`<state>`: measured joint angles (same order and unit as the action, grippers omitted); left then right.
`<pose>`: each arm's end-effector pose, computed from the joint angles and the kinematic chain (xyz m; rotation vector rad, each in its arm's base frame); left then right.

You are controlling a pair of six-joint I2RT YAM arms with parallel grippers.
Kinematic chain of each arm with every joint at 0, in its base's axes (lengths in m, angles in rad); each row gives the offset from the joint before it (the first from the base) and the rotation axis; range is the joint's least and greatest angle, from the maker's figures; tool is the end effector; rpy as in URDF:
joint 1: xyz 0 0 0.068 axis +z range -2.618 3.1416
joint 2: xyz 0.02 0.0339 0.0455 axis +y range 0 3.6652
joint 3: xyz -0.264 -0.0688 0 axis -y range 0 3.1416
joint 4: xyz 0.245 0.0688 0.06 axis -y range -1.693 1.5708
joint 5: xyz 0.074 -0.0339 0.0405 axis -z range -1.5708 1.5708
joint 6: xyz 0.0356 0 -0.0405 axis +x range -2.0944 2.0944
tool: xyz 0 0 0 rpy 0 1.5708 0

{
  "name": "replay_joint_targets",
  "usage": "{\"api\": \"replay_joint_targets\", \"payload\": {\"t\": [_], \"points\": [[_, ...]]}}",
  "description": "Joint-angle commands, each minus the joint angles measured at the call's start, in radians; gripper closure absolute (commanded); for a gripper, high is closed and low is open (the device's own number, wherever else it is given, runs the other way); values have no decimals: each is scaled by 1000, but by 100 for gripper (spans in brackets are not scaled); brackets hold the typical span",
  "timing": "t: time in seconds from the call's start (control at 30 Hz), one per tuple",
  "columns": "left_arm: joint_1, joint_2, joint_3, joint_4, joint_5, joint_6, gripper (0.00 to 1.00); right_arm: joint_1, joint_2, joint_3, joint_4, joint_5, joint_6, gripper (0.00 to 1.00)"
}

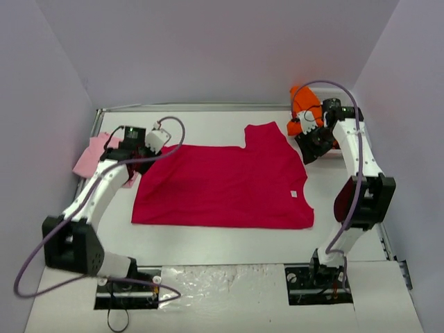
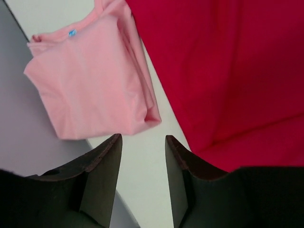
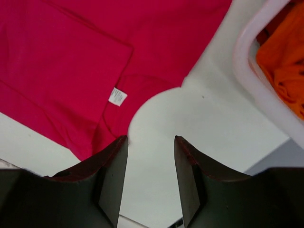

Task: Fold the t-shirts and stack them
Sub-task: Fold the flattened tshirt in 1/3 of the way

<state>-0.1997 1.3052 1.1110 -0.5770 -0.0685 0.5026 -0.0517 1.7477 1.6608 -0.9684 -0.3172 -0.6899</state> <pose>0.2761 -0.0534 0.3035 0.7767 2.2193 0.2295 0.3690 -0.0080 0.3181 -0.9011 2.3851 0.1364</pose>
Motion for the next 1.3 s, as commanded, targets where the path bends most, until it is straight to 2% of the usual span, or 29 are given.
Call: {"api": "replay_joint_targets", "payload": {"t": [0.0,0.13,0.27,0.3,0.33,0.4,0.53,0.67,0.83,1.07,1.27], "points": [[42,162,111,88,120,-64,60,1,83,54,-4,-94,41,60],[88,386,335,29,234,-20,63,6,151,86,-3,-91,52,61],[118,563,439,37,201,2,71,6,183,79,3,-77,53,61],[129,584,458,39,188,-2,74,7,188,76,5,-72,52,61],[141,633,479,36,168,-18,86,6,191,73,11,-69,52,61],[174,684,564,-16,145,-45,97,6,200,56,16,-59,55,61],[239,762,638,-46,116,-108,98,4,210,31,39,-56,61,63],[286,720,603,0,139,-148,98,6,214,10,51,-56,63,63],[293,718,584,-12,104,-144,98,4,214,-7,57,-46,64,63],[298,683,513,-4,147,-142,98,4,191,-27,60,-33,63,63],[306,778,536,-30,165,-130,98,4,177,-53,66,-34,63,63]]}}
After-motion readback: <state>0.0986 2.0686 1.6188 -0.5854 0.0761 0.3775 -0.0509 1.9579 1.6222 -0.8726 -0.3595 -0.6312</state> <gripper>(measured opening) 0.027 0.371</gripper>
